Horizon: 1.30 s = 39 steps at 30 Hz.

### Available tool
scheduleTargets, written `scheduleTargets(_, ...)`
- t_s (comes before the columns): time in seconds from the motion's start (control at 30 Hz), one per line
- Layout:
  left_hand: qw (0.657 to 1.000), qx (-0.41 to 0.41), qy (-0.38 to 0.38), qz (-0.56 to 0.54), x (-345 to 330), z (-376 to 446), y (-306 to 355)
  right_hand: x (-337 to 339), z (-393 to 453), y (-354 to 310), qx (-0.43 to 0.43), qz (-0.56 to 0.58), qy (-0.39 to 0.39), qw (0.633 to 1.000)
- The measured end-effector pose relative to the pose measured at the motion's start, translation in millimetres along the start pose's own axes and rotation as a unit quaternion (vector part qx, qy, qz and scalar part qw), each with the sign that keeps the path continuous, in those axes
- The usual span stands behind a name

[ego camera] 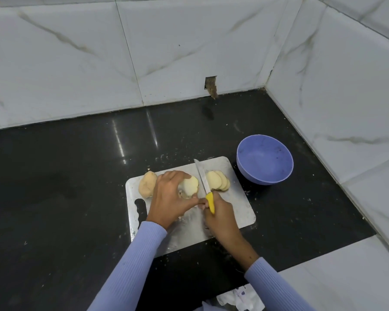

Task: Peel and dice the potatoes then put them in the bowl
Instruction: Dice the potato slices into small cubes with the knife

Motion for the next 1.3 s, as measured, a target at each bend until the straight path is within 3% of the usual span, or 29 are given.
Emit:
scheduleTargets(0.1, 1.0, -0.009, 0.004, 0.007, -0.2, -9.9, 0.1, 12.4, -4.0, 8.0, -0.026, 0.052, 0.025, 0.998)
scheduleTargets(0.23, 0.997, -0.044, -0.056, 0.023, -28.8, -22.9, 20.9, 49.9, -18.1, 25.7, -0.04, 0.072, 0.092, 0.992)
scheduleTargets(0.53, 0.989, -0.051, -0.115, 0.082, -67.4, -37.6, 28.3, 51.1, -28.5, 46.7, -0.065, 0.129, 0.076, 0.987)
scheduleTargets(0.73, 0.984, -0.061, -0.101, 0.136, -75.4, -44.8, 20.9, 41.4, -38.3, 39.7, -0.065, -0.043, -0.009, 0.997)
scheduleTargets(0.93, 0.988, -0.065, -0.074, 0.122, -80.1, -46.5, 27.4, 23.3, -50.8, 41.3, -0.051, -0.212, -0.05, 0.975)
scheduleTargets(1.3, 0.991, -0.038, -0.082, 0.097, -83.7, -47.5, 31.2, 12.8, -49.4, 39.0, -0.098, -0.27, -0.071, 0.955)
Point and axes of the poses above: each hand's wrist, its own z-axis towards the middle knuckle, its own x-axis out of the back of the hand, y = z × x, the point moved 8 cm from there along z, towards the middle knuckle, and after that the axes turned 7 degrees about -y, right-handed, at the moved point
